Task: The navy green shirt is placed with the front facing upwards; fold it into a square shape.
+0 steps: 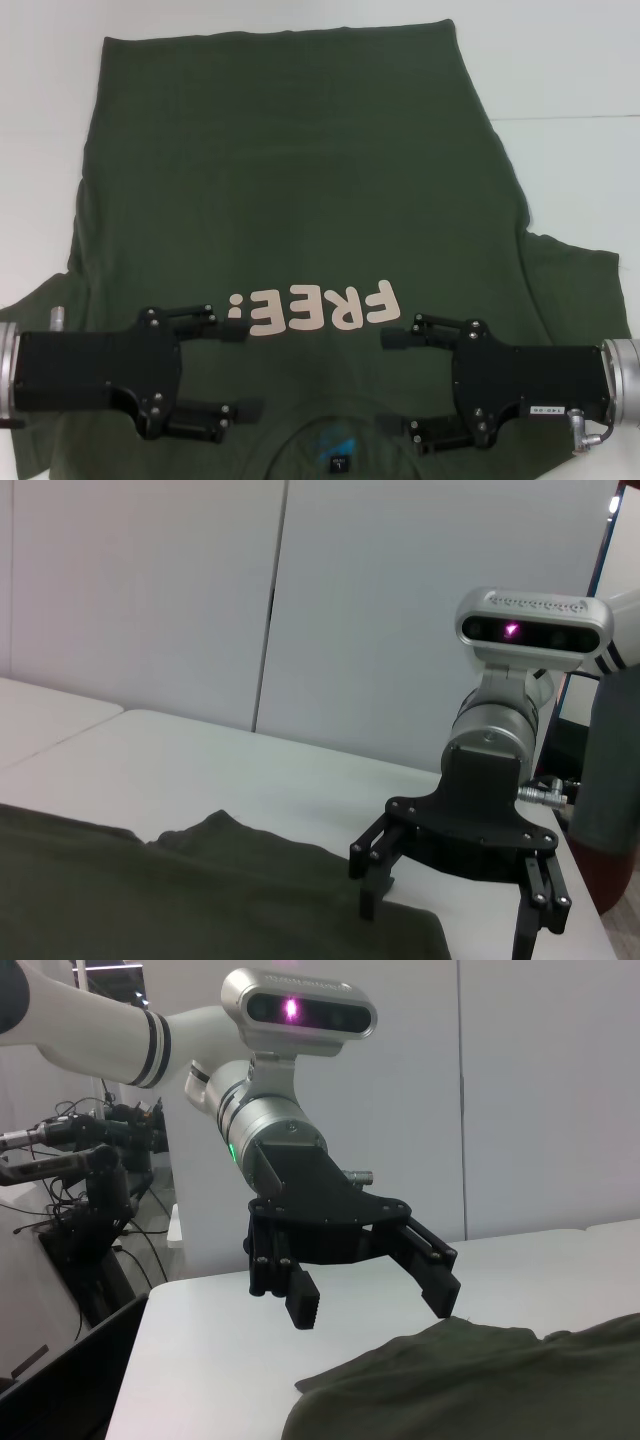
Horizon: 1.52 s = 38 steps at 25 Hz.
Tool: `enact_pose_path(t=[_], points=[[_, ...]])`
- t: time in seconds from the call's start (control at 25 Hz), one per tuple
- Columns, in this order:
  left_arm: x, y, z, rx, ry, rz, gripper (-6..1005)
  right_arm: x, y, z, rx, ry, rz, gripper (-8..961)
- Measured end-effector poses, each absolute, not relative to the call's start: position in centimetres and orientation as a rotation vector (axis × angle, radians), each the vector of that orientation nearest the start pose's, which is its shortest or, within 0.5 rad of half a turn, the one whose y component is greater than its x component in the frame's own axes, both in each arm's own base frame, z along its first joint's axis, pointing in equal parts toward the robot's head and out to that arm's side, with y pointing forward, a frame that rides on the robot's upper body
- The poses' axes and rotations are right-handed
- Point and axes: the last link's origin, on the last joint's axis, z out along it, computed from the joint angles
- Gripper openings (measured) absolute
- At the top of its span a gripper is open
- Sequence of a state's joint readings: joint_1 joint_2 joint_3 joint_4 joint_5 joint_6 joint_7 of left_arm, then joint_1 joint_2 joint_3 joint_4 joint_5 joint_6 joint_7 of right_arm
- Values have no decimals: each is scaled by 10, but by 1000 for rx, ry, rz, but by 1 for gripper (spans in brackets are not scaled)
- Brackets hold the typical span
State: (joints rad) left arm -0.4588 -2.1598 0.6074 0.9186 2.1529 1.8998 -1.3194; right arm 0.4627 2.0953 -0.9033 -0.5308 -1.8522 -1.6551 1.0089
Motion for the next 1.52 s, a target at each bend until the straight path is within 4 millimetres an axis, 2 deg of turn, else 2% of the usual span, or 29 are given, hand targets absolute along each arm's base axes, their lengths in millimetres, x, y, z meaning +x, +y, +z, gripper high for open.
enact_pose_path(t=[0.56,0.76,0.92,1.0,1.16,1.28,1.52], points=[[-253,280,14,-2929,-370,-713,876,247,283,-42,-2920,231,870,916],[-251,283,13,-2925,-358,-719,876,240,300,-33,-2904,447,859,915],[-248,285,13,-2928,-349,-724,876,231,318,-16,-2870,655,805,915],[-247,286,11,-2933,-349,-733,876,227,322,-6,-2860,681,785,915],[-244,289,8,-2939,-348,-740,876,222,319,16,-2854,668,813,915],[-241,291,5,-2946,-346,-752,876,219,318,37,-2815,728,843,915],[-237,293,3,-2955,-336,-760,876,233,318,82,-2653,907,772,916]])
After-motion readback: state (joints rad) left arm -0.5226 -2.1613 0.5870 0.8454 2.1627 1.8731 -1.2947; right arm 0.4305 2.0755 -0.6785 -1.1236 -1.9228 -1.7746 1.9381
